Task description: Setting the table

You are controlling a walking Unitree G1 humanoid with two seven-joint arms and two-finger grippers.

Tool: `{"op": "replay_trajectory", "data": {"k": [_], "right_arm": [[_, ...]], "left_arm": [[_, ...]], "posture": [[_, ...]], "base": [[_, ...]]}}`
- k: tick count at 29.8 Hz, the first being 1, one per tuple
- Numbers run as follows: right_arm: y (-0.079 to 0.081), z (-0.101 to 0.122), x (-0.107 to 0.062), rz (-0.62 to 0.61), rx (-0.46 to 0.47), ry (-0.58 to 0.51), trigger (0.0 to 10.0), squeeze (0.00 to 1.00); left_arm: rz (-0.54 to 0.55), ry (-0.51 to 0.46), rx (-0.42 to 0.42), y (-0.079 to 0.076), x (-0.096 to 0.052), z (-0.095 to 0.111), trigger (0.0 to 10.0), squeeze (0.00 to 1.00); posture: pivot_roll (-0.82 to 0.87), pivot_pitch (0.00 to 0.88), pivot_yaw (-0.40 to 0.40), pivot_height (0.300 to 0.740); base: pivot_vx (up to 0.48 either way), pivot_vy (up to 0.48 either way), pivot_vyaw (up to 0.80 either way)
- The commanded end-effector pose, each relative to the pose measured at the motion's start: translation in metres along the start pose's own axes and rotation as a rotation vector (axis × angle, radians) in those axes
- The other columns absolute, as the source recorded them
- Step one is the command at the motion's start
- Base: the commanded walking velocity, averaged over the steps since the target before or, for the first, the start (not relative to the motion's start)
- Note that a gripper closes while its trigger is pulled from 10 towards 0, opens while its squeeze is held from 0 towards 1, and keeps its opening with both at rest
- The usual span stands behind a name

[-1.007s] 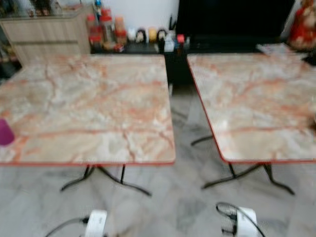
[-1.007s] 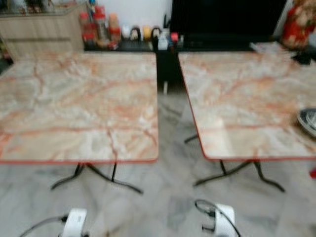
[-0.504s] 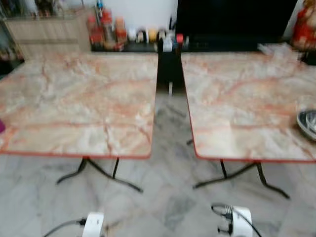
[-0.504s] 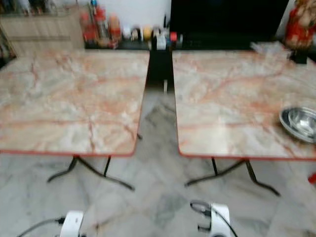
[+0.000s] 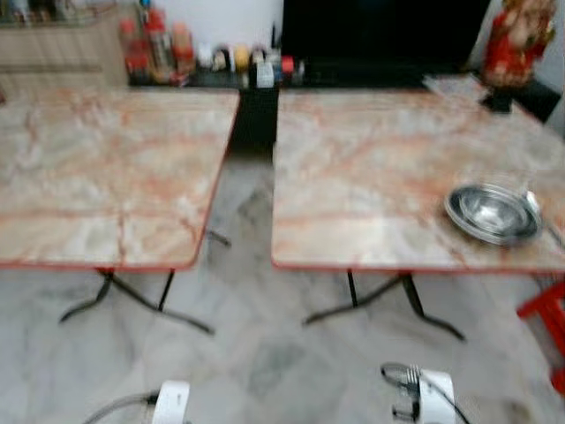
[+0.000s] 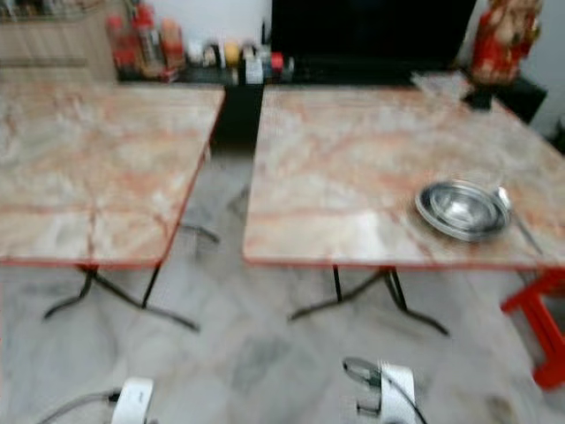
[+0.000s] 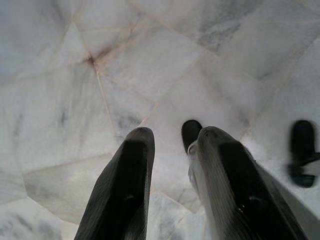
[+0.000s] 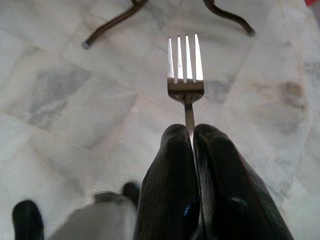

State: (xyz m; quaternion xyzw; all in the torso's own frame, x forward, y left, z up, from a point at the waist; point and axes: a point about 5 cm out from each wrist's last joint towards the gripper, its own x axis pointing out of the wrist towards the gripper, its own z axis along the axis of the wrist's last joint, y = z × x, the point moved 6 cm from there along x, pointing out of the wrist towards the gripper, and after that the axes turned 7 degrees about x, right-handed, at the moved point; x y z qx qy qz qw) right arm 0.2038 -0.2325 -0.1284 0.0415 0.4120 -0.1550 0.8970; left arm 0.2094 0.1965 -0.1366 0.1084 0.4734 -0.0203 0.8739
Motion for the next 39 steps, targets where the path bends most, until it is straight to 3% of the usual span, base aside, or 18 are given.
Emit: {"op": "replay_trajectory", "data": {"k": [1, 17, 30, 39], "right_arm": [[-0.007, 0.003, 0.000, -0.016, 0.000, -0.008, 10.0, 0.00], [-0.006, 0.007, 0.001, -0.017, 0.010, -0.019, 10.0, 0.00], [-0.004, 0.006, 0.002, -0.015, 0.029, -0.003, 10.0, 0.00], [-0.003, 0.011, 0.003, -0.007, 0.025, -0.017, 10.0, 0.00]], "left_arm": [[-0.011, 0.007, -0.002, -0.006, 0.000, -0.001, 10.0, 0.00], [-0.006, 0.000, -0.006, -0.004, 0.001, 0.003, 10.0, 0.00], [0.001, -0.051, -0.051, -0.002, 0.001, 0.014, 10.0, 0.00], [0.006, -0.042, -0.056, -0.003, 0.001, 0.013, 10.0, 0.00]], "posture": [[-0.09, 0.000, -0.004, 0.740], [-0.09, 0.000, 0.000, 0.740], [-0.10, 0.000, 0.000, 0.740], [-0.10, 0.000, -0.005, 0.740]], "base": [[0.000, -0.401, 0.00], [0.000, -0.384, 0.00], [0.000, 0.000, 0.00], [0.268, 0.000, -0.26]]}}
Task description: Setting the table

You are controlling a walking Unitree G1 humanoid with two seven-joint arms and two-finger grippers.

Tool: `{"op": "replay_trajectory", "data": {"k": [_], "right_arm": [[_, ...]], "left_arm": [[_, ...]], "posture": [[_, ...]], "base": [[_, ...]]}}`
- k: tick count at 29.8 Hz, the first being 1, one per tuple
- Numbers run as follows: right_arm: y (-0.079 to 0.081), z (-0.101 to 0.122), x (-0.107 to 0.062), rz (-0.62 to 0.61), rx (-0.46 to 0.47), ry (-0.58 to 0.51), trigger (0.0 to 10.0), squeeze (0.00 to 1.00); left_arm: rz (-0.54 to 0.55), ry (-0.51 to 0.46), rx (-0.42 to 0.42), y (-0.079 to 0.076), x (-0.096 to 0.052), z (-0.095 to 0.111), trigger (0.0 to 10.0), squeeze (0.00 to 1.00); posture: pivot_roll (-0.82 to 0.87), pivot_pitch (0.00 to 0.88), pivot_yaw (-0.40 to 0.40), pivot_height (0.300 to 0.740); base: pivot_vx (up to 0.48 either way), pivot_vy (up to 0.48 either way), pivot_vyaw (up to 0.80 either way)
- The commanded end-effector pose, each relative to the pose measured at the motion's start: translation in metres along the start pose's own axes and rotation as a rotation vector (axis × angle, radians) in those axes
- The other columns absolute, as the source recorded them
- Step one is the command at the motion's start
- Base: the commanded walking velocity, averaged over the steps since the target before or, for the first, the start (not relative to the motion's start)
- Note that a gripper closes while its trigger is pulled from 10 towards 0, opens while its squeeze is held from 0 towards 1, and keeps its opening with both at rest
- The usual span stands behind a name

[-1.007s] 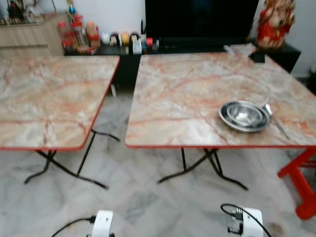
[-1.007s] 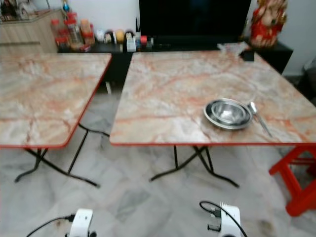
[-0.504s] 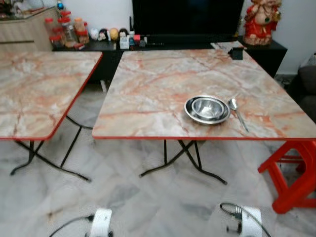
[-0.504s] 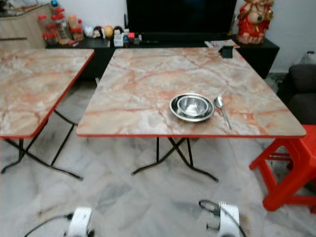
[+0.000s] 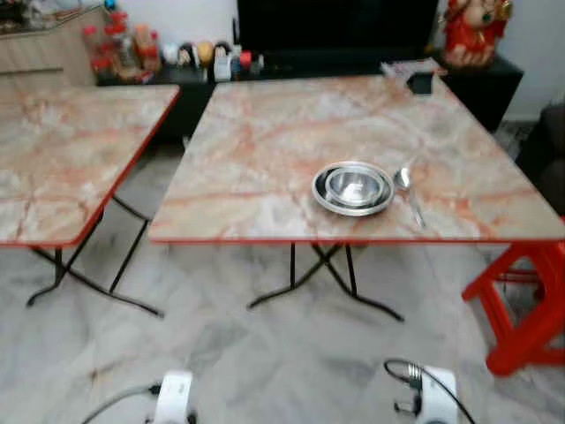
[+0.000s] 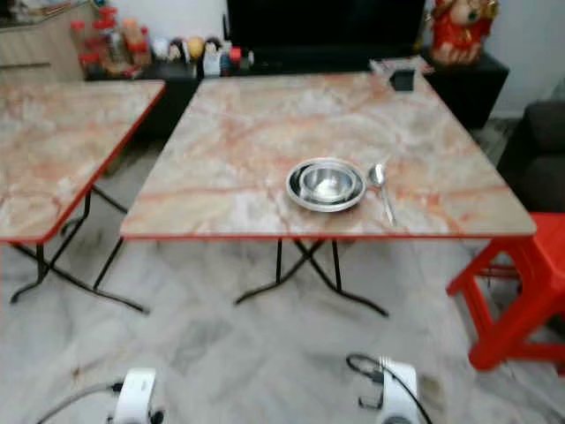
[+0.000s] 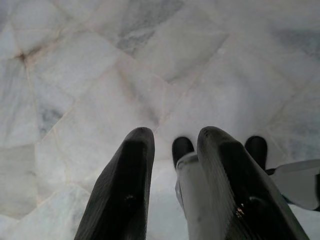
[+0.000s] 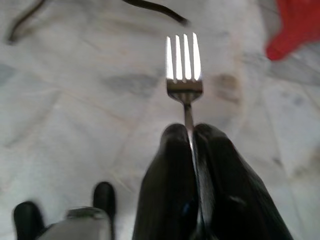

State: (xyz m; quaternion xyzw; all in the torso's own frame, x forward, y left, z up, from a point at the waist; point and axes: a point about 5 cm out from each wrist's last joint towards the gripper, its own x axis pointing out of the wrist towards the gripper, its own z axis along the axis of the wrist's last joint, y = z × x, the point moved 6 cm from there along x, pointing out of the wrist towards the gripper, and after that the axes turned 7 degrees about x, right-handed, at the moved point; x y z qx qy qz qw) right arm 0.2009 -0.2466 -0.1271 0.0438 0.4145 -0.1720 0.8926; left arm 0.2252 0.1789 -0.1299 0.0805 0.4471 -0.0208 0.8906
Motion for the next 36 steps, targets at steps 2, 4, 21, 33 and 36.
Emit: {"op": "replay_trajectory", "data": {"k": [2, 4, 21, 33, 36], "right_arm": [[0.0115, 0.0098, 0.0018, 0.023, 0.005, -0.026, 10.0, 0.00], [0.0120, 0.0103, 0.0019, 0.025, 0.005, -0.028, 10.0, 0.00], [0.0175, 0.0072, 0.0010, 0.041, 0.010, -0.022, 10.0, 0.00], [0.0183, 0.0053, 0.0008, 0.041, 0.004, -0.015, 10.0, 0.00], [0.0178, 0.0046, 0.0007, 0.041, 0.002, -0.013, 10.0, 0.00]], "left_arm": [[0.028, 0.020, -0.004, 0.0107, -0.0012, -0.0066, 10.0, 0.00], [0.027, 0.021, -0.004, 0.0107, -0.0012, -0.0066, 10.0, 0.00], [0.029, 0.016, 0.016, 0.0148, -0.0008, -0.0035, 10.0, 0.00], [0.032, 0.020, 0.018, 0.0160, -0.0009, -0.0045, 10.0, 0.00], [0.029, 0.022, 0.021, 0.0150, -0.0009, -0.0048, 10.0, 0.00]], "posture": [[-0.10, 0.000, -0.005, 0.740], [-0.10, 0.000, -0.005, 0.740], [-0.09, 0.000, 0.005, 0.740], [-0.09, 0.000, 0.007, 0.740], [-0.09, 0.000, 0.006, 0.740]], "base": [[0.291, 0.000, 0.00], [0.292, 0.000, 0.00], [0.294, 0.000, 0.00], [0.242, 0.000, 0.00], [0.000, 0.000, 0.00]]}}
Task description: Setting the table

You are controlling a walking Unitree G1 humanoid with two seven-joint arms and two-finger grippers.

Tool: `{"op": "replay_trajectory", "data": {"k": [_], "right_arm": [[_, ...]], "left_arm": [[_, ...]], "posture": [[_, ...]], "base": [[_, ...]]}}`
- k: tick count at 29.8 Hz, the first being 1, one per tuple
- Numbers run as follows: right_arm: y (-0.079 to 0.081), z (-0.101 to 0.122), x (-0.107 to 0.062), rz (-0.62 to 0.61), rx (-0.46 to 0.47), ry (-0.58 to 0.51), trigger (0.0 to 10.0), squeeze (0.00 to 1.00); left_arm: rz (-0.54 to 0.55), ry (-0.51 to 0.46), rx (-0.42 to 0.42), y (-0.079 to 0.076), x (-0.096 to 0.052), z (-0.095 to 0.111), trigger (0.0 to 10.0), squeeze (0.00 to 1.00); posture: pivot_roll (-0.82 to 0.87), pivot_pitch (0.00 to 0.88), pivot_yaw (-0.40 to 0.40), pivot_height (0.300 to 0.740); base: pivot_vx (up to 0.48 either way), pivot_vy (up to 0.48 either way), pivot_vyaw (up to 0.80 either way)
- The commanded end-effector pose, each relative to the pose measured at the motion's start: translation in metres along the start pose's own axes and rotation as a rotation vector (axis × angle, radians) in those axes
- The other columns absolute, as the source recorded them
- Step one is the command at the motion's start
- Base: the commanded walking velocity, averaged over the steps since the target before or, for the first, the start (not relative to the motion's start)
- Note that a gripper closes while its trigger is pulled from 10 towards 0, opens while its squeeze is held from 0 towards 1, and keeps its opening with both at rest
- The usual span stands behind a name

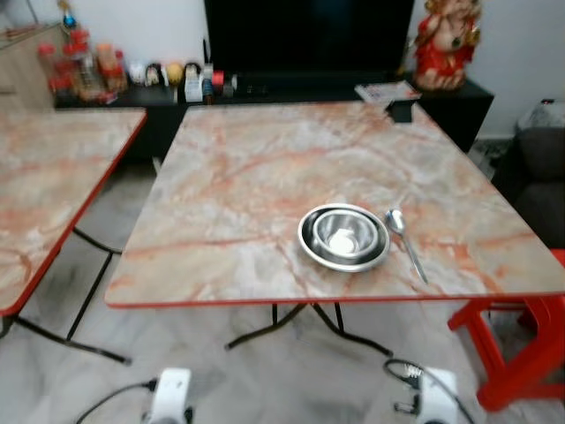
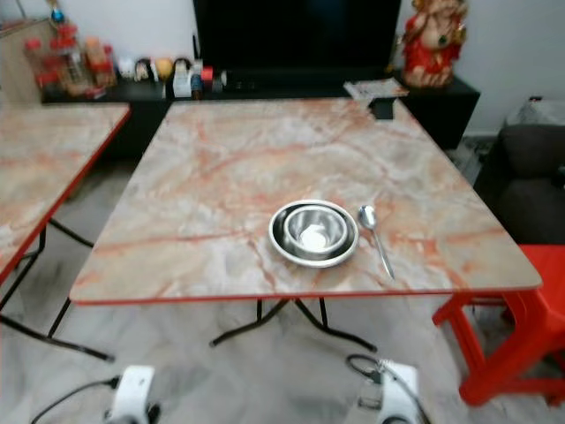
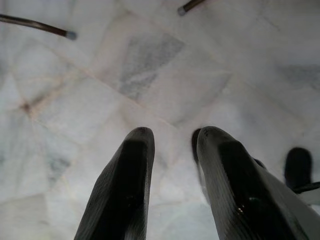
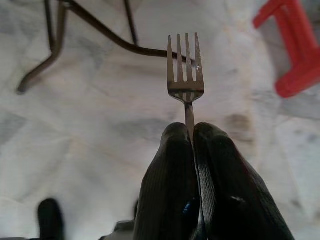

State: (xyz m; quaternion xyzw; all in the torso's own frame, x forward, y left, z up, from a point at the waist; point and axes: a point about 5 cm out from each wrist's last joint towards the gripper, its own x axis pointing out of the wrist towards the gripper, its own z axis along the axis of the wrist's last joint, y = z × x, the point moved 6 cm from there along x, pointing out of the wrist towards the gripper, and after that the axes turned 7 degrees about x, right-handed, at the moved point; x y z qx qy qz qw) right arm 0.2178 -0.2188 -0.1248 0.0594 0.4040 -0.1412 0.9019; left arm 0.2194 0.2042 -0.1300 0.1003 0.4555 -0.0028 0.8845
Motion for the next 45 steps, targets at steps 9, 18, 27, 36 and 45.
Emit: {"op": "replay_trajectory", "data": {"k": [9, 18, 27, 36, 45], "right_arm": [[-0.014, -0.004, -0.002, -0.027, -0.018, 0.010, 10.0, 0.00], [-0.013, -0.004, -0.001, -0.025, -0.026, 0.012, 10.0, 0.00], [-0.014, -0.002, -0.001, -0.026, -0.023, -0.001, 10.0, 0.00], [-0.006, 0.022, -0.001, 0.019, -0.117, -0.126, 10.0, 0.00], [-0.003, 0.026, -0.021, 0.082, -0.301, -0.327, 10.0, 0.00]], "left_arm": [[-0.022, -0.003, 0.018, -0.011, 0.001, 0.004, 10.0, 0.00], [-0.023, -0.001, 0.019, -0.011, 0.001, 0.003, 10.0, 0.00], [-0.016, 0.004, 0.013, -0.010, 0.001, 0.001, 10.0, 0.00], [-0.018, 0.007, 0.016, -0.010, 0.000, -0.001, 10.0, 0.00], [-0.025, 0.015, 0.024, -0.011, -0.001, -0.005, 10.0, 0.00]], "posture": [[-0.09, 0.000, 0.003, 0.740], [-0.09, 0.000, 0.004, 0.740], [-0.09, 0.000, 0.004, 0.740], [-0.10, 0.000, 0.008, 0.740], [-0.12, 0.000, 0.014, 0.740]], "base": [[0.000, -0.204, 0.00], [0.000, -0.454, 0.00], [0.000, -0.288, 0.00], [0.000, 0.000, 0.00], [0.000, 0.000, 0.00]]}}
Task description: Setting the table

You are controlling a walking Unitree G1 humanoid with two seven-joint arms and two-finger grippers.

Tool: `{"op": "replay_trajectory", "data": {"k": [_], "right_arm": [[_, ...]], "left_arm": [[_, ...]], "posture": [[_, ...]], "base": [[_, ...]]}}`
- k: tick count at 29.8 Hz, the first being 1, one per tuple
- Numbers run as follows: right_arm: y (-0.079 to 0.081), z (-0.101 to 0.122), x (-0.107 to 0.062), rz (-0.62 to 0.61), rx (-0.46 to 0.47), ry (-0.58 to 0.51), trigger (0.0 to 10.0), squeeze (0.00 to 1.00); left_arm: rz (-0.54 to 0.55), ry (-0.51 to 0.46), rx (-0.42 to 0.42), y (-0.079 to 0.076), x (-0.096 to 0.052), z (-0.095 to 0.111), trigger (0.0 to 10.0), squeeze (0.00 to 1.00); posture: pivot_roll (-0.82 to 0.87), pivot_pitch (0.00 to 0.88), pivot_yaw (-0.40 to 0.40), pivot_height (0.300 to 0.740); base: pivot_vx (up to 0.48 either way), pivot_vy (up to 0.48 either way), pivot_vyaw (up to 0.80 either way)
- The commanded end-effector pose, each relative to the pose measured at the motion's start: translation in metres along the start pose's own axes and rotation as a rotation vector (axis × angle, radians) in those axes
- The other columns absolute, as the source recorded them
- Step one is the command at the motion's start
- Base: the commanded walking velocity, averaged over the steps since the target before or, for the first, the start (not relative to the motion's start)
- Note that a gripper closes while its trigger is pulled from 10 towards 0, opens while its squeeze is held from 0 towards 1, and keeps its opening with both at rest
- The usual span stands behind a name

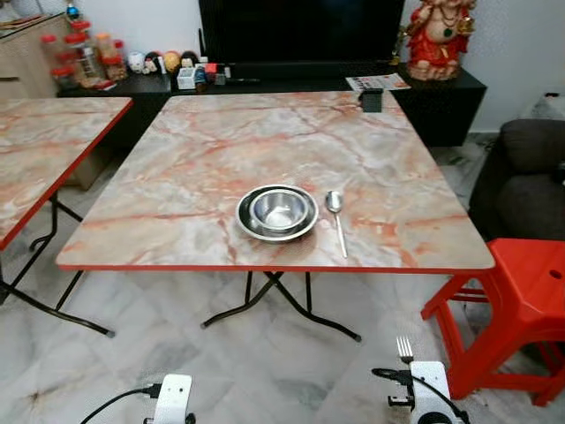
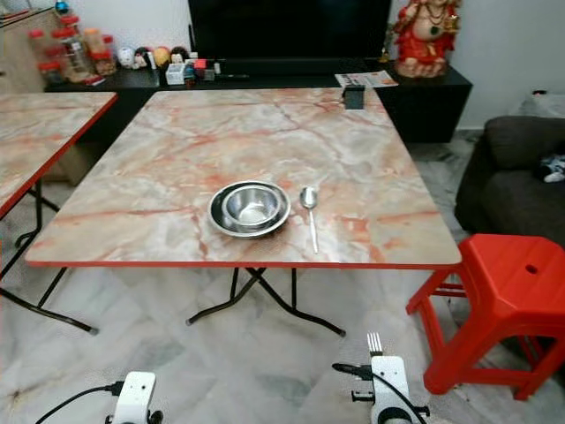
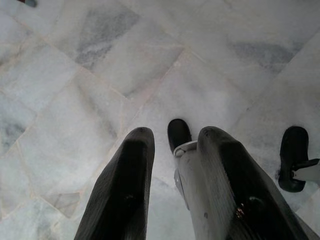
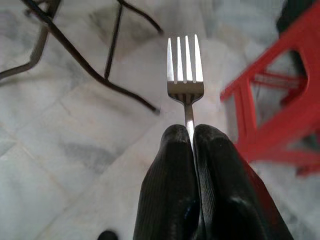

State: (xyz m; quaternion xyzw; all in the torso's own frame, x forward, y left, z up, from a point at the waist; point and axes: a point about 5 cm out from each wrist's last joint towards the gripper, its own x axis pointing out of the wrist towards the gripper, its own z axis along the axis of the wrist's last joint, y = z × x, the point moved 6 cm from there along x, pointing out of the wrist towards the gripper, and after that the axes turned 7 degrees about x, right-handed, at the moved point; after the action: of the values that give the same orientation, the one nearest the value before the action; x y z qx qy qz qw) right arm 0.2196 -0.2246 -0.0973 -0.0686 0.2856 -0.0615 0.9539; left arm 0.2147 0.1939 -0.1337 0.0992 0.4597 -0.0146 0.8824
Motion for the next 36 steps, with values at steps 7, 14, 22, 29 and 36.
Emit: {"op": "replay_trajectory", "data": {"k": [7, 14, 22, 29, 36], "right_arm": [[-0.011, 0.041, -0.028, -0.036, -0.064, -0.313, 10.0, 0.00], [-0.006, 0.076, -0.049, -0.033, -0.089, -0.476, 10.0, 0.00], [0.002, 0.149, -0.042, -0.025, -0.065, -0.635, 10.0, 0.00], [0.009, 0.205, -0.018, -0.019, 0.049, -0.685, 10.0, 0.00], [0.015, 0.224, -0.002, 0.005, 0.128, -0.647, 10.0, 0.00]], "left_arm": [[-0.008, 0.013, 0.026, 0.000, -0.001, -0.004, 10.0, 0.00], [-0.009, 0.012, 0.031, 0.000, 0.000, -0.004, 10.0, 0.00], [-0.008, -0.002, 0.032, 0.000, 0.000, 0.002, 10.0, 0.00], [0.001, -0.014, 0.008, -0.001, 0.001, 0.007, 10.0, 0.00], [0.016, -0.019, -0.003, 0.002, 0.002, 0.010, 10.0, 0.00]], "posture": [[-0.13, 0.000, 0.017, 0.740], [-0.14, 0.000, 0.020, 0.740], [-0.15, 0.000, 0.019, 0.740], [-0.13, 0.000, 0.013, 0.740], [-0.13, 0.000, 0.012, 0.740]], "base": [[0.000, 0.000, 0.00], [0.000, 0.000, 0.00], [0.000, 0.000, 0.00], [0.000, 0.000, 0.00], [0.000, 0.000, 0.00]]}}
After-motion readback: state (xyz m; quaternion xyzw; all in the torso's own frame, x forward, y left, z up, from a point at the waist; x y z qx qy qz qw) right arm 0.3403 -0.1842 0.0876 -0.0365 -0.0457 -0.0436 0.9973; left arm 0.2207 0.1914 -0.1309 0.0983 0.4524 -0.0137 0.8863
